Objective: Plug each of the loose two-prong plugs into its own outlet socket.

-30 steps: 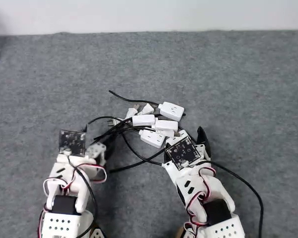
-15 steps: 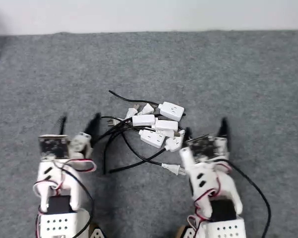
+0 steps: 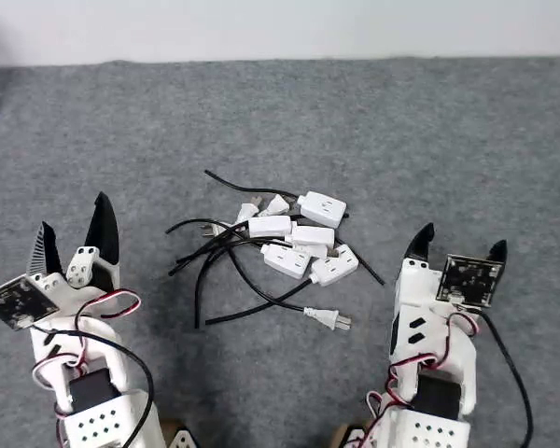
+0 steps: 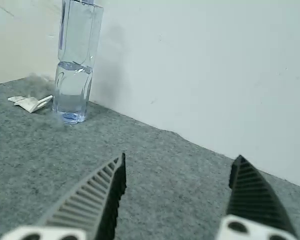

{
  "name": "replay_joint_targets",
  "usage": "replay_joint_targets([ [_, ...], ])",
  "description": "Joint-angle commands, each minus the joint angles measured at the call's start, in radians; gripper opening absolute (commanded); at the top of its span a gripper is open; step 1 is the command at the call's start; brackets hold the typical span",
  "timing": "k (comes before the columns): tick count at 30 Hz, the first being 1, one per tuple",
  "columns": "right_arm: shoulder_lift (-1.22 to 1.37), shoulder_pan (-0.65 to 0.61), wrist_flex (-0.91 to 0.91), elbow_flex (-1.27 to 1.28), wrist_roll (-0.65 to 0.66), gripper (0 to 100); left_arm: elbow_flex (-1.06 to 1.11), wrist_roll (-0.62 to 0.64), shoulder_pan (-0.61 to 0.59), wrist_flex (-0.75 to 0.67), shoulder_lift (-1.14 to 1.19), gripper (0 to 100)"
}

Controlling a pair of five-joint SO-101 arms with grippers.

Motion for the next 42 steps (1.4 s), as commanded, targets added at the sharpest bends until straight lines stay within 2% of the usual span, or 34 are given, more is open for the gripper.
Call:
replay_joint_targets([
  [1, -0.012, -0.061, 0.050, 0.000, 0.052, 35.5, -0.015, 0.011, 0.046, -0.023, -0.008, 32],
  [4, -0.012, -0.200, 0.182, -0.035, 0.249, 35.5, -0.018, -0.064, 0.143, 0.032, -0.006, 32],
  [7, -0.012, -0.354, 0.285, -0.037, 0.454, 35.5, -0.015, -0.311, 0.288, 0.104, -0.006, 32],
  [10, -0.012, -0.463, 0.346, -0.017, 0.620, 35.5, -0.015, -0.609, 0.443, 0.230, -0.006, 32],
  [14, -0.012, -0.503, 0.349, 0.018, 0.792, 35.5, -0.015, -0.930, 0.614, 0.416, -0.006, 32],
  [17, -0.018, -0.486, 0.312, 0.018, 0.868, 35.5, -0.015, -1.022, 0.651, 0.463, -0.006, 32],
  [21, -0.021, -0.458, 0.259, 0.018, 0.821, 35.5, -0.015, -1.023, 0.652, 0.460, -0.008, 32],
  [26, -0.021, -0.351, 0.136, 0.018, 0.606, 35.5, -0.015, -1.025, 0.638, 0.351, -0.008, 32],
  [30, -0.021, -0.179, 0.042, 0.018, 0.393, 35.5, -0.015, -0.996, 0.532, 0.209, -0.008, 32],
  [31, -0.021, -0.147, 0.030, 0.018, 0.336, 35.5, -0.015, -0.944, 0.500, 0.166, -0.008, 32],
  [33, -0.021, -0.097, 0.015, 0.018, 0.245, 35.5, -0.015, -0.750, 0.413, 0.078, -0.008, 32],
  [35, -0.021, -0.090, 0.002, 0.018, 0.218, 35.5, -0.015, -0.537, 0.327, 0.003, -0.008, 32],
  [37, -0.021, -0.091, -0.001, 0.018, 0.218, 35.5, -0.015, -0.381, 0.259, -0.048, -0.008, 32],
  [39, -0.021, -0.104, 0.001, 0.018, 0.218, 35.5, -0.015, -0.311, 0.236, -0.063, -0.008, 32],
  [42, -0.021, -0.136, 0.008, 0.018, 0.218, 35.5, -0.015, -0.304, 0.247, -0.064, -0.008, 32],
])
